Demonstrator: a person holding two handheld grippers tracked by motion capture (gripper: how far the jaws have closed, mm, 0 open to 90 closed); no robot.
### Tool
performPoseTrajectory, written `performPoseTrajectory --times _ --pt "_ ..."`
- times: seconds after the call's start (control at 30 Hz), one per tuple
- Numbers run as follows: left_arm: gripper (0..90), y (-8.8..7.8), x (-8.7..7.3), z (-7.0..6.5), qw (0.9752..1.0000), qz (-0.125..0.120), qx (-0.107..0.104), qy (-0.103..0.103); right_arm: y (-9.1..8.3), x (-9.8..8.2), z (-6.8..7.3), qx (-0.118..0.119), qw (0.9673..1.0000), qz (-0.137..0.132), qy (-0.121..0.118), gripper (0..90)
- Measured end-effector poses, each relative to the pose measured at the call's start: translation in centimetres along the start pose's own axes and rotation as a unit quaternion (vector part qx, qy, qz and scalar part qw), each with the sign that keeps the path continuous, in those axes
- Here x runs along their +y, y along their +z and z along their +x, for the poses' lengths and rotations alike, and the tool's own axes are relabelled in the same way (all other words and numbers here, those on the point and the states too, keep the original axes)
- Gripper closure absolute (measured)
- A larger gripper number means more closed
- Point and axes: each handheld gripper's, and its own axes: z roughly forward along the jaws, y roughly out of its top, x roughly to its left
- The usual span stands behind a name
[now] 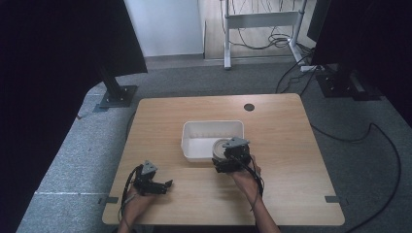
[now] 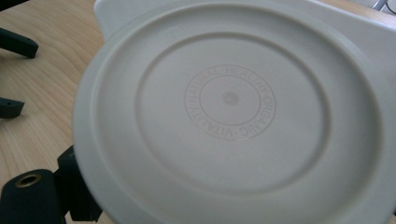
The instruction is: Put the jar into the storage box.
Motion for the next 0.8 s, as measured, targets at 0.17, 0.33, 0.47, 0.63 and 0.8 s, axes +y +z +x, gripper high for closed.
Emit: performPoseTrajectory --times 0.17,0.33,0.47,0.63,0.8 --pt "1.5 0.0 0.0 0.0 1.0000 -0.003 0.000 -0.003 0.6 0.7 0.0 -0.004 1.0000 0.000 -0.004 9.4" --pt "1.4 0.0 0.0 0.0 1.0000 -0.002 0.000 -0.002 1.3 1.3 -0.2 -0.011 0.9999 0.003 -0.002 9.4" --pt "1.5 0.0 0.0 0.0 1.0000 -0.002 0.000 -0.002 1.8 1.8 -0.3 -0.015 0.9999 0.000 -0.002 9.4" --pt "1.4 0.0 0.0 0.0 1.0000 -0.002 0.000 -0.002 2.5 2.3 -0.2 -0.021 0.9998 0.003 0.000 9.4" --pt "1.4 0.0 0.0 0.0 1.0000 -0.002 0.000 -0.003 3.4 2.8 -0.1 -0.027 0.9996 0.002 0.000 9.4"
